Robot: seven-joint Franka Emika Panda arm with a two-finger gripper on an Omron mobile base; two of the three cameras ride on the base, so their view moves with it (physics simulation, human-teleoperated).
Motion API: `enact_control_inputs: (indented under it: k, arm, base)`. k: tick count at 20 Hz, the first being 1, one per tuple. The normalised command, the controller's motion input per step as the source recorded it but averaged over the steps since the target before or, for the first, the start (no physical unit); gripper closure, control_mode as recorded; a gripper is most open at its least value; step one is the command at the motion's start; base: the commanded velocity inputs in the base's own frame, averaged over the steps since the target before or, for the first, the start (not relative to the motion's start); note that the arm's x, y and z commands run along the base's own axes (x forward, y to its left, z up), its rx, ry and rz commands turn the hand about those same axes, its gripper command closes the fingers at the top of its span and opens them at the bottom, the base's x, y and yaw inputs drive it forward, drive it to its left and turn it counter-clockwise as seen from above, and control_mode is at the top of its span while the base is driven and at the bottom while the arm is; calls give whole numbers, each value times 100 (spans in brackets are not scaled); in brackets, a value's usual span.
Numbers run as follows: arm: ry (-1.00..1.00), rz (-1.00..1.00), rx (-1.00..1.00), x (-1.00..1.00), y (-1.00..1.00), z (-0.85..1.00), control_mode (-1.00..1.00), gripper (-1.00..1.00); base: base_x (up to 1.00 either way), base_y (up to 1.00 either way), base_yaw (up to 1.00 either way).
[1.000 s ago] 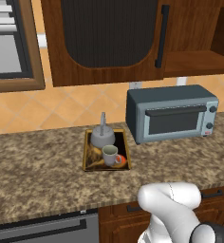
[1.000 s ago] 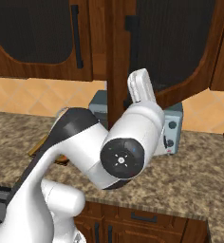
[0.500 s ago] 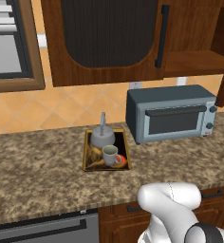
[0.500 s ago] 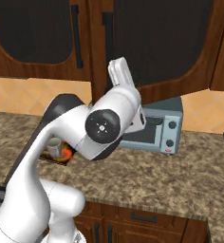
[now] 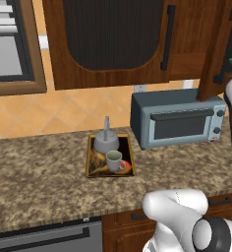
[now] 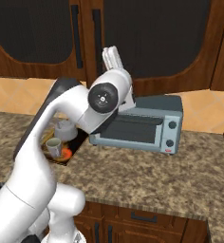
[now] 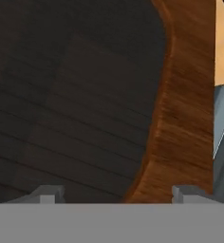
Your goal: Pick the kettle from the counter and place it on the tray. Then pick the mug from the cabinet and place it on the tray. Then close the cabinet doors.
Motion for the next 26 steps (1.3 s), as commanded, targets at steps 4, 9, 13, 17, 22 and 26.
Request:
enact_control_inputs:
  k: [4, 9, 13, 17, 22, 26]
  arm:
    - [0, 8, 0, 100, 41, -13, -100, -100]
    - [0, 3, 0, 98, 24, -22, -100, -100]
    - [1, 0, -1, 85, 3, -29, -100, -100]
    - [8, 0, -2, 51, 0, -9, -100, -100]
    - [10, 0, -5, 57, 0, -18, -100, -100]
    - [7, 0, -5, 24, -2, -10, -100, -100]
  base:
    - [0, 0, 0]
    - [0, 0, 0]
    - [0, 0, 0]
    - [0, 0, 0]
    - [0, 0, 0]
    - [0, 0, 0]
